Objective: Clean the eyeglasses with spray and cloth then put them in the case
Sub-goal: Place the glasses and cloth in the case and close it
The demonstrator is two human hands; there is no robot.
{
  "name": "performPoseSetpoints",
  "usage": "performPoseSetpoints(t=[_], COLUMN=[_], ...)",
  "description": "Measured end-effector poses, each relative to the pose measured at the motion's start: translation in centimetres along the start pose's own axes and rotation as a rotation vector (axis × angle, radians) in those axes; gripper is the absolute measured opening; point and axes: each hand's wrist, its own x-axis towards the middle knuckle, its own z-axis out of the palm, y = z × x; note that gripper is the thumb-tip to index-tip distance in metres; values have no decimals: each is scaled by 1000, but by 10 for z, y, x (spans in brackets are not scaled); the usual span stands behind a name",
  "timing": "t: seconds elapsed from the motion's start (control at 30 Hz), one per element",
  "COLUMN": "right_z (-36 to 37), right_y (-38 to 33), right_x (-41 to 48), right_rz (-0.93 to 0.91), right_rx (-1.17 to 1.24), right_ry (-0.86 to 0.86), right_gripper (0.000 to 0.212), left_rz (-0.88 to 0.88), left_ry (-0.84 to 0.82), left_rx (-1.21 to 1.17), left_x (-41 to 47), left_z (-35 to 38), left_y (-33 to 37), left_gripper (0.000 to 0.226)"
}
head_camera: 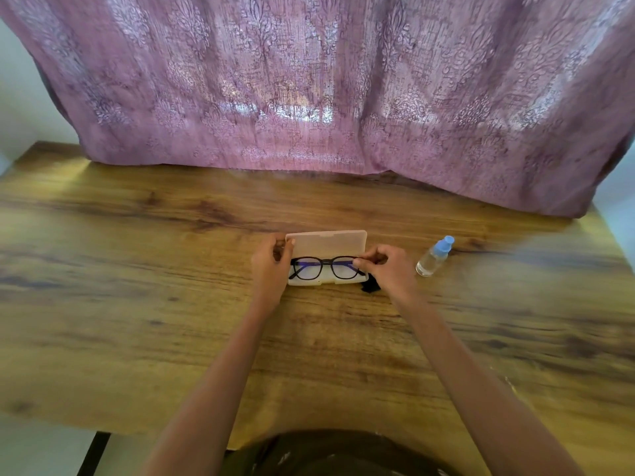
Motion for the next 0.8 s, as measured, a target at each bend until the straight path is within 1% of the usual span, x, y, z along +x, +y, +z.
performPoseSetpoints(t=[0.27, 0.4, 0.53, 0.67, 0.8], right_z=[-4, -14, -19, -21, -20], right_y=[-1, 2, 9, 15, 15], right_x=[-2, -6, -9, -9, -10], right_rz=[-53, -77, -109, -62, -16], right_rx=[-55, -110, -235, -325, -391], right_ry=[8, 89, 133, 95, 62], right_gripper=[12, 11, 17, 25, 15], left_rz=[-29, -99, -154, -192, -220], left_ry=[-21, -32, -52, -74, -95], left_rx=[35, 29, 24, 55, 65], left_x=[2, 4, 7, 12, 15], left_z=[-1, -1, -2, -2, -3], left_y=[6, 9, 12, 14, 18], left_gripper=[13, 19, 20, 20, 23])
